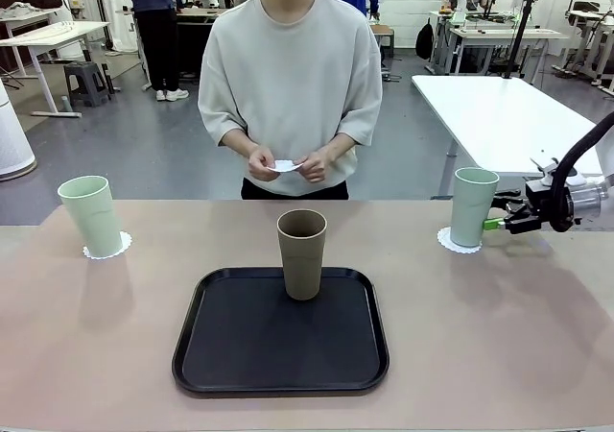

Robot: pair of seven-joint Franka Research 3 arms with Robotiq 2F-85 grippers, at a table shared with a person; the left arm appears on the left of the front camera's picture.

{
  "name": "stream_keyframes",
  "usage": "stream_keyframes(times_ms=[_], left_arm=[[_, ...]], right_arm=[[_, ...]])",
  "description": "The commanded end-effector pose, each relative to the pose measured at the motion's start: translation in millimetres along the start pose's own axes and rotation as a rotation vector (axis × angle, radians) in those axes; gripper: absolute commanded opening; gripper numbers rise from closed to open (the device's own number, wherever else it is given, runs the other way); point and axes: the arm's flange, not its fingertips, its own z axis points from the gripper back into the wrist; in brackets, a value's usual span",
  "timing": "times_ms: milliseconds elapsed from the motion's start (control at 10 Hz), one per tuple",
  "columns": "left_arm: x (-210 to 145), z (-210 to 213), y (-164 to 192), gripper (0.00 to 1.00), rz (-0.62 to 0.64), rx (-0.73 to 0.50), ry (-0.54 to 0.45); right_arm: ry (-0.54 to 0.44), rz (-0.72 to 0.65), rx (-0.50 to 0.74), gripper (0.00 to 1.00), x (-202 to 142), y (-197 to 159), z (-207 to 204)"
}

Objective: Place coasters on the table and set cups on them.
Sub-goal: Take one Reusable plastic cup from the Flat Tray and place it on a coaster set by the human.

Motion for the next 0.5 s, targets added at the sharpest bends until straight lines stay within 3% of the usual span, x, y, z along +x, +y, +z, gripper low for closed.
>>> stream_keyframes(times_ms=[0, 400], left_arm=[[-0.2, 1.5, -2.3, 1.00, 0.007, 0.006, -0.004], [-0.2, 1.5, -2.3, 1.00, 0.007, 0.006, -0.004]], right_arm=[[0.062, -0.008, -0.032, 1.00, 13.4, 2.5, 10.8], [0.065, -0.003, -0.048, 1.00, 14.7, 3.9, 17.0]])
